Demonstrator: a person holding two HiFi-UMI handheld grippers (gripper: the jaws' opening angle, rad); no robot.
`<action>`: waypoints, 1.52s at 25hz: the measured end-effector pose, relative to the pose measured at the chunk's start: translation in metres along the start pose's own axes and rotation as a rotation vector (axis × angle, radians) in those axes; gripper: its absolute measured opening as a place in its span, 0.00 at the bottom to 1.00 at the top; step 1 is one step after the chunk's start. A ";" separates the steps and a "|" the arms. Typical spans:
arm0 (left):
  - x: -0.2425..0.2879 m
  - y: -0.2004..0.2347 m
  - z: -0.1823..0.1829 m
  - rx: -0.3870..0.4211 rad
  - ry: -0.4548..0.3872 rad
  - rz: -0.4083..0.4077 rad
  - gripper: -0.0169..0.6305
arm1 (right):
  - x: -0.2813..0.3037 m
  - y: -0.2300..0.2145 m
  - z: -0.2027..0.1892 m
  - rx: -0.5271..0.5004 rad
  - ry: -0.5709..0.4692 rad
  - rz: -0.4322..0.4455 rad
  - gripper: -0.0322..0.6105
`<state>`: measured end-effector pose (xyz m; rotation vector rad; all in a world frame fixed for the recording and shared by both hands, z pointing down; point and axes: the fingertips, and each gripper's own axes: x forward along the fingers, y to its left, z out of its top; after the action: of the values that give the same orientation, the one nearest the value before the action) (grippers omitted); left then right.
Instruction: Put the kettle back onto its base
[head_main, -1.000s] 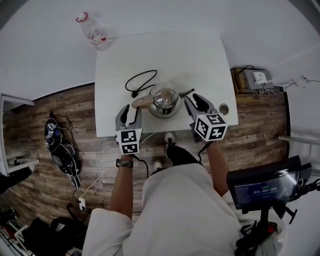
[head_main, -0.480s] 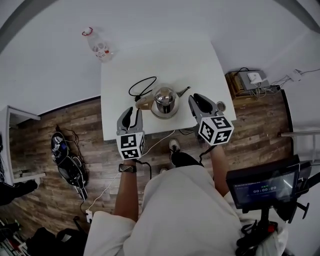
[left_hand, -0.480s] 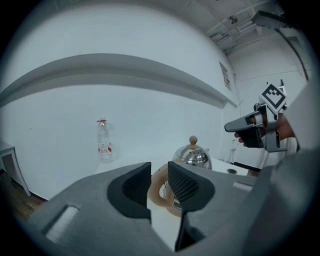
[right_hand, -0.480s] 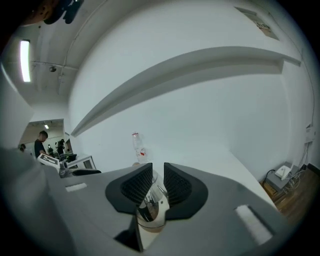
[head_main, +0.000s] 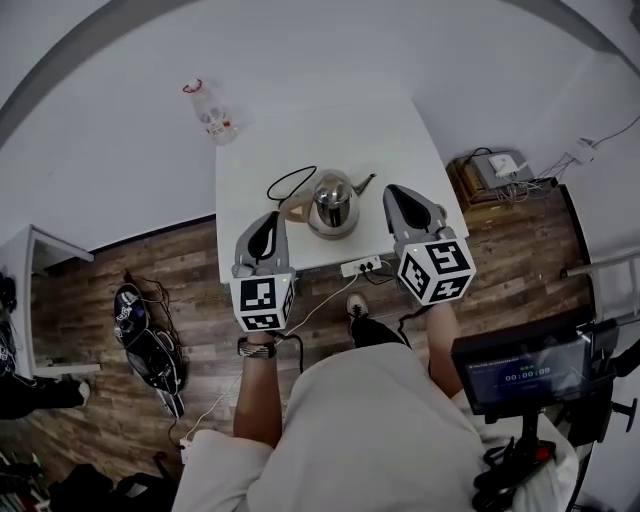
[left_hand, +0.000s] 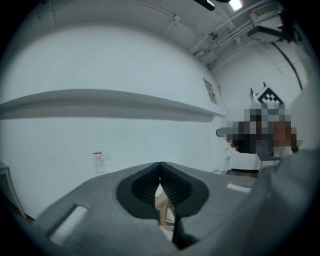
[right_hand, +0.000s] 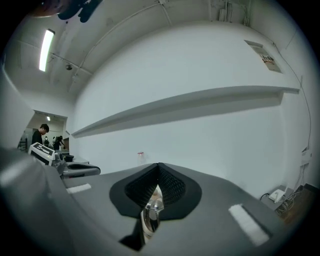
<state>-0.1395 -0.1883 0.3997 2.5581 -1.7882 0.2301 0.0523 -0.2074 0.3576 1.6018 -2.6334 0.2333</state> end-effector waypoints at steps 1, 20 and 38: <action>-0.007 -0.003 0.008 0.008 -0.017 -0.005 0.04 | -0.007 0.006 0.007 -0.008 -0.018 0.007 0.05; -0.093 -0.057 0.095 0.157 -0.172 -0.046 0.04 | -0.107 0.066 0.075 -0.133 -0.160 0.052 0.05; -0.106 -0.057 0.079 0.120 -0.147 0.001 0.04 | -0.113 0.061 0.056 -0.104 -0.119 0.041 0.05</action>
<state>-0.1129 -0.0772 0.3124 2.7219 -1.8790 0.1580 0.0525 -0.0891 0.2820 1.5778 -2.7170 0.0028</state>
